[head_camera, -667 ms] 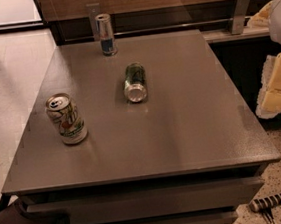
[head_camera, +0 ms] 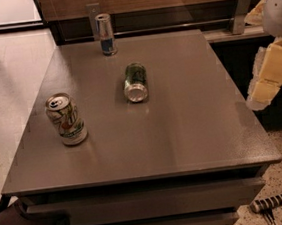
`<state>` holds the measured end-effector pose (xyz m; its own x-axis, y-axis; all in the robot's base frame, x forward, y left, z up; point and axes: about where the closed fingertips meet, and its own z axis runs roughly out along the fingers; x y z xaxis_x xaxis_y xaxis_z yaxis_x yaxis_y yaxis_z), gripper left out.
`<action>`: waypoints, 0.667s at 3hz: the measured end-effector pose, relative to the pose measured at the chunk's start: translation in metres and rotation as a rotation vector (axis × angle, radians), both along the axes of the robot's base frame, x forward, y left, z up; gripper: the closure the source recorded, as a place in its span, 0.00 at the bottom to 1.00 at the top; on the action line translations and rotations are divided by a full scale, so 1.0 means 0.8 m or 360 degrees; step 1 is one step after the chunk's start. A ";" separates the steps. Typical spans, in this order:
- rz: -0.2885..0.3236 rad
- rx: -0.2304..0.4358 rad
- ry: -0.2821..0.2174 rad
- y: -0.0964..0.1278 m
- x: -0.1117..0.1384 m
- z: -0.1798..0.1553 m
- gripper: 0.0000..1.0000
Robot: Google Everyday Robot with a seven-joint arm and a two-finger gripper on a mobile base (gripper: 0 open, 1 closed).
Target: Place green can upright
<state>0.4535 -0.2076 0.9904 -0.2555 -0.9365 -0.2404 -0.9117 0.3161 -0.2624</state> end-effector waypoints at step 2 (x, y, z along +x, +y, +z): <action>-0.0344 0.0275 0.0186 0.060 0.084 -0.001 0.00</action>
Offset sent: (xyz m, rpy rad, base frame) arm 0.1151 0.0963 -0.0107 0.2114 0.2859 -0.7167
